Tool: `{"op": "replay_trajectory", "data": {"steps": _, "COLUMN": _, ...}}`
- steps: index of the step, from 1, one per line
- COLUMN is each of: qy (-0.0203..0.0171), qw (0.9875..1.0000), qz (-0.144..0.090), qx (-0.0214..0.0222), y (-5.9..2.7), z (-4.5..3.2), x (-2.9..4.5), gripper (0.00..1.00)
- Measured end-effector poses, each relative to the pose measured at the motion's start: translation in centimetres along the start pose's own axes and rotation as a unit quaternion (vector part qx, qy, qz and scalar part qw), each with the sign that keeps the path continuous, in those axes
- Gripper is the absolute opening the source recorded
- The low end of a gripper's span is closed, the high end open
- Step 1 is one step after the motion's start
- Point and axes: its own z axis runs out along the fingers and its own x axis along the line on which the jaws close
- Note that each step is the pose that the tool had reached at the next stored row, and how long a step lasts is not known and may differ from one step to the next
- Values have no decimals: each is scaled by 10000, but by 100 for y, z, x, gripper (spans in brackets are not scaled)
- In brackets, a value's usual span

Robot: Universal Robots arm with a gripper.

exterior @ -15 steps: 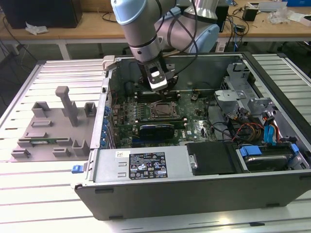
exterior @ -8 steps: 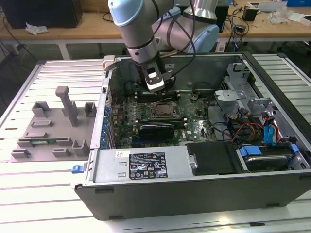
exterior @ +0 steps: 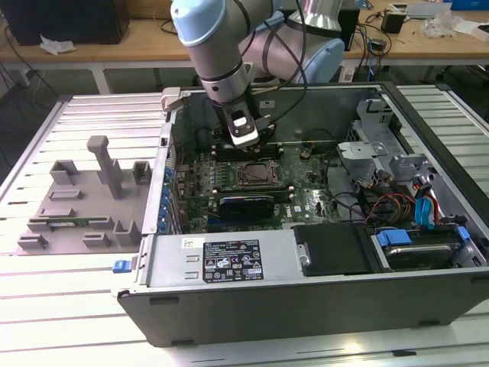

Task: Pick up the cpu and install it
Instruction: 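Install the first cpu locking lever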

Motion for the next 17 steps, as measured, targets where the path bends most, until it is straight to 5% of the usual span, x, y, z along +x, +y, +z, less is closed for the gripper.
{"op": "replay_trajectory", "data": {"steps": 13, "qy": 1, "qw": 10000, "qz": 6, "qx": -2, "y": 2, "z": 60, "x": -124, "gripper": 11}}
{"op": "replay_trajectory", "data": {"steps": 17, "qy": 21, "qw": 10000, "qz": 24, "qx": -52, "y": -3, "z": 57, "x": -127, "gripper": 11}}
